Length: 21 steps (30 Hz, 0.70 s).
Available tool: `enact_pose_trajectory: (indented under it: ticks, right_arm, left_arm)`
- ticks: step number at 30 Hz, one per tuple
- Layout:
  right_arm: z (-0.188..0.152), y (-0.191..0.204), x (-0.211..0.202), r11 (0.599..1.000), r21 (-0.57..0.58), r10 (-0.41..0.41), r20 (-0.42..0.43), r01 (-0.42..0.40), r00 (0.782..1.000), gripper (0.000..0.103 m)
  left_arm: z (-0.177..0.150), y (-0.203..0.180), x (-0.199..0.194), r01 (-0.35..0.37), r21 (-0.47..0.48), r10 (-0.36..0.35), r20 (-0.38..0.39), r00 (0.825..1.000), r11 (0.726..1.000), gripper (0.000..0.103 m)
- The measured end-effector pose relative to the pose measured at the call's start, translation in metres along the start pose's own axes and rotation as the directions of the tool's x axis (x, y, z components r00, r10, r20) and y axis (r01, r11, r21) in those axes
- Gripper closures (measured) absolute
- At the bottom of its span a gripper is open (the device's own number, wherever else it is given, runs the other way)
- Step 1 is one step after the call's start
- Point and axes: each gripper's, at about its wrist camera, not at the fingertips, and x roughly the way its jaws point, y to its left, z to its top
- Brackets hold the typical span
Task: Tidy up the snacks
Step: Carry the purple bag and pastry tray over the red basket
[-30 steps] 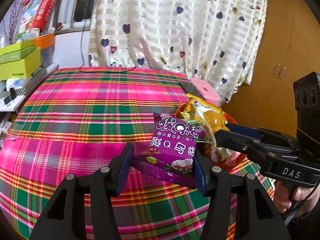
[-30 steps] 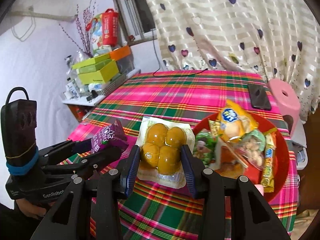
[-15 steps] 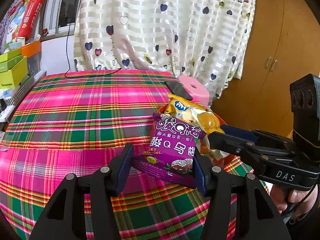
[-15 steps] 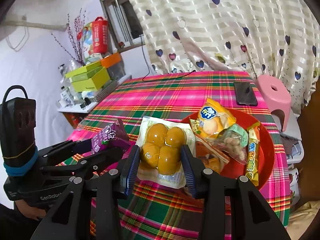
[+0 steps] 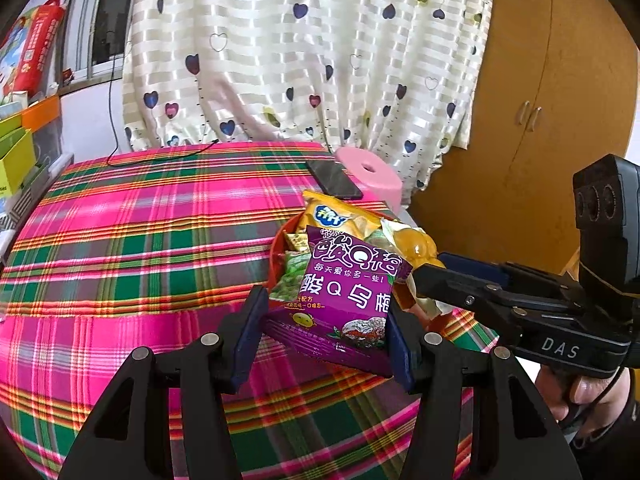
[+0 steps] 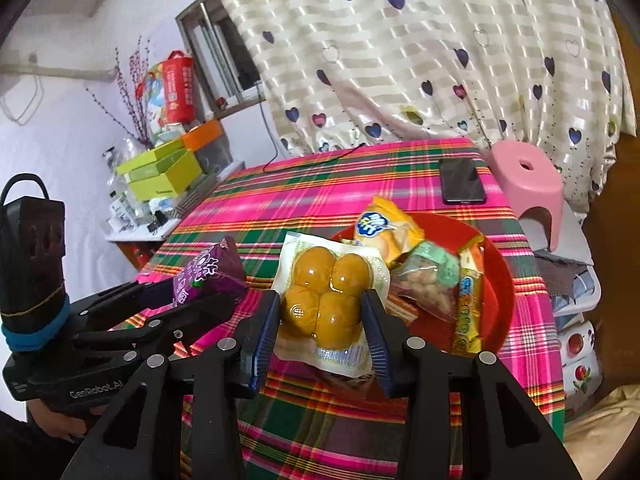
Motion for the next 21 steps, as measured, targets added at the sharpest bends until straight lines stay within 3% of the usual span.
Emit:
enact_pose_trajectory:
  ticks: [11, 21]
  right_arm:
    - [-0.001, -0.026, -0.005, 0.998, 0.047, -0.030, 0.012, 0.030, 0.999, 0.064]
    - [-0.007, -0.075, 0.009, 0.984, 0.167, -0.067, -0.022, 0.070, 0.997, 0.064]
  left_arm:
    - [0.010, -0.013, 0.014, 0.024, 0.028, -0.023, -0.010, 1.000, 0.999, 0.048]
    - [0.017, -0.022, 0.035, 0.045, 0.050, -0.043, -0.039, 0.998, 0.998, 0.048]
